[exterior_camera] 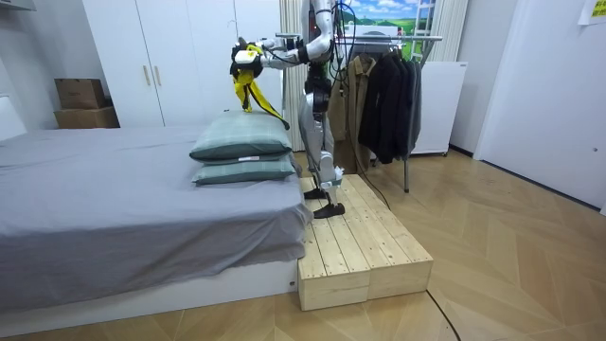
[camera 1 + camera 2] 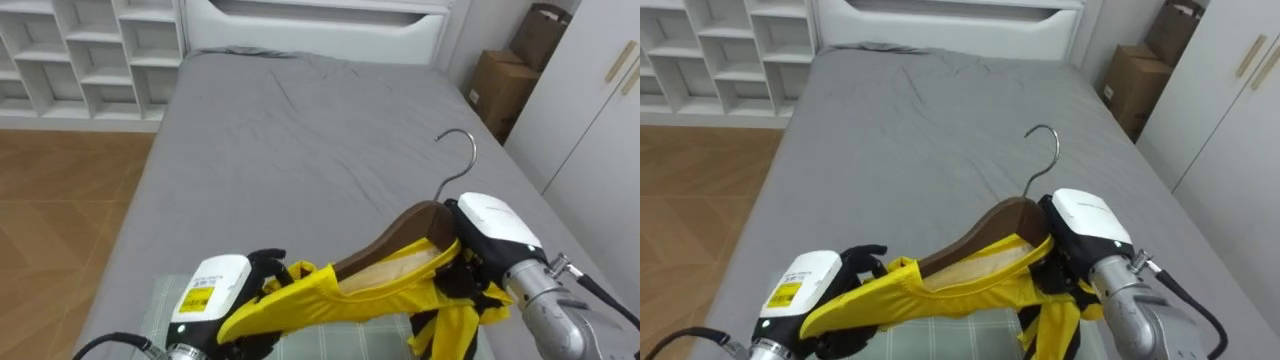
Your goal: Hang clothes
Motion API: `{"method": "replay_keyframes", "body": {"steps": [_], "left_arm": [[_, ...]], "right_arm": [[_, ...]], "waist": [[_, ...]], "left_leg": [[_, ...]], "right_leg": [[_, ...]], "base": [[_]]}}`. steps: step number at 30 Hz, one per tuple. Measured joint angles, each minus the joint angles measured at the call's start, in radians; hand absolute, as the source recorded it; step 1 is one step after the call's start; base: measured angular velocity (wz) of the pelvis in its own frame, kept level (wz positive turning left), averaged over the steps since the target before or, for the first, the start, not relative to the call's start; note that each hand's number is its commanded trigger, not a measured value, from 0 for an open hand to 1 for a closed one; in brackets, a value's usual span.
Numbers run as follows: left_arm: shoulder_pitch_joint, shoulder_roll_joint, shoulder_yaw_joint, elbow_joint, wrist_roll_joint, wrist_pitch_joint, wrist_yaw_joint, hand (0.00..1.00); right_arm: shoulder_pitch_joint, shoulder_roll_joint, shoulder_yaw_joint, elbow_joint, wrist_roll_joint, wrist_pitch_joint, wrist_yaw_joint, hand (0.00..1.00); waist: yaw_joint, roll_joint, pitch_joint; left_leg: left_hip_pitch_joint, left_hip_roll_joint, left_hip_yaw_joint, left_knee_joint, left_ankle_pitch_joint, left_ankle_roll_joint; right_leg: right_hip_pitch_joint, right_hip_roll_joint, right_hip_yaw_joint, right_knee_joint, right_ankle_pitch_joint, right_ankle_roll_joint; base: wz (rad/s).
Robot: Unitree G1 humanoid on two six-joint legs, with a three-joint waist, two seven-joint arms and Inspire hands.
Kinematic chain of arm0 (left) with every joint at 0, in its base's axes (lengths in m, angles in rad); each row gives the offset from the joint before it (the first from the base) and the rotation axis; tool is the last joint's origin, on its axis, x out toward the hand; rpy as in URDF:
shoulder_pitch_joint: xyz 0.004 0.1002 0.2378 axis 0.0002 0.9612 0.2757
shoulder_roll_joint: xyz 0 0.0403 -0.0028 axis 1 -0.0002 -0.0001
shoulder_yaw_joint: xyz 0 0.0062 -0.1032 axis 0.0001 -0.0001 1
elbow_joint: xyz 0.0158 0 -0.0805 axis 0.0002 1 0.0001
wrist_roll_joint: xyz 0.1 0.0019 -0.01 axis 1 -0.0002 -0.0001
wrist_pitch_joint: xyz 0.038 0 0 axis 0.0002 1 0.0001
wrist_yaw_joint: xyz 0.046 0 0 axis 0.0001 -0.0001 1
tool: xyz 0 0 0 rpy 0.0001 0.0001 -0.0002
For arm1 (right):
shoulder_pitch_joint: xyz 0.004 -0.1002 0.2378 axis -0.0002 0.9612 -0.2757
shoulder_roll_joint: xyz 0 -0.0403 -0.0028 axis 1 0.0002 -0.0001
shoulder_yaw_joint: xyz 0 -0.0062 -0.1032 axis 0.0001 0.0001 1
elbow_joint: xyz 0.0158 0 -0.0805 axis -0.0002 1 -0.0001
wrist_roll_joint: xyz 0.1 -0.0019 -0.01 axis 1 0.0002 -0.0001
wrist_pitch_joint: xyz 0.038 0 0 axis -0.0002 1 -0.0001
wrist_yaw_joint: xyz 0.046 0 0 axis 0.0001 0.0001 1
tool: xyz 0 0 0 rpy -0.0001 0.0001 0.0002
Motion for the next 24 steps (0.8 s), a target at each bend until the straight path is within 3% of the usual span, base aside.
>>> {"method": "replay_keyframes", "body": {"steps": [9,15,17,19,24], "left_arm": [[0.014,-0.037,0.036,0.047,-0.064,0.000,-0.081,0.00],[0.018,-0.051,0.044,0.092,-0.073,0.000,-0.089,0.00],[0.017,-0.060,0.046,0.122,-0.080,0.000,-0.089,0.00],[0.022,-0.088,0.069,0.161,-0.080,0.000,-0.102,0.00],[0.020,-0.103,0.094,0.223,-0.119,-0.002,-0.138,0.00]], "right_arm": [[0.014,0.004,0.000,0.000,-0.003,-0.008,0.020,1.00],[0.026,0.013,0.000,0.000,-0.014,-0.008,0.023,1.00],[0.035,0.017,0.000,0.000,-0.024,-0.007,0.023,1.00],[0.044,0.031,0.000,0.000,-0.049,-0.007,0.025,1.00],[0.044,0.043,0.003,0.000,-0.068,-0.008,0.059,1.00]], "waist": [[0.001,0.000,-0.0012],[0.010,0.003,-0.0030],[0.017,0.006,-0.0045],[0.019,0.010,-0.0065],[0.027,0.013,-0.0074]], "left_leg": [[0.004,0.000,0.001,0.003,0.000,0.000],[0.008,0.000,0.005,0.002,0.000,0.000],[0.008,0.000,0.006,0.002,0.000,0.000],[0.008,0.000,0.006,0.002,0.000,0.000],[0.008,0.000,0.005,0.002,0.000,0.000]], "right_leg": [[0.003,-0.001,-0.001,0.004,0.000,0.000],[0.005,-0.001,0.006,0.004,0.000,0.000],[0.005,-0.001,0.006,0.003,0.000,0.000],[0.005,-0.001,0.006,0.003,0.000,0.000],[0.005,0.000,0.004,0.004,0.000,0.000]], "base": [[0.00],[-0.01],[-0.02],[0.00],[0.00]]}}
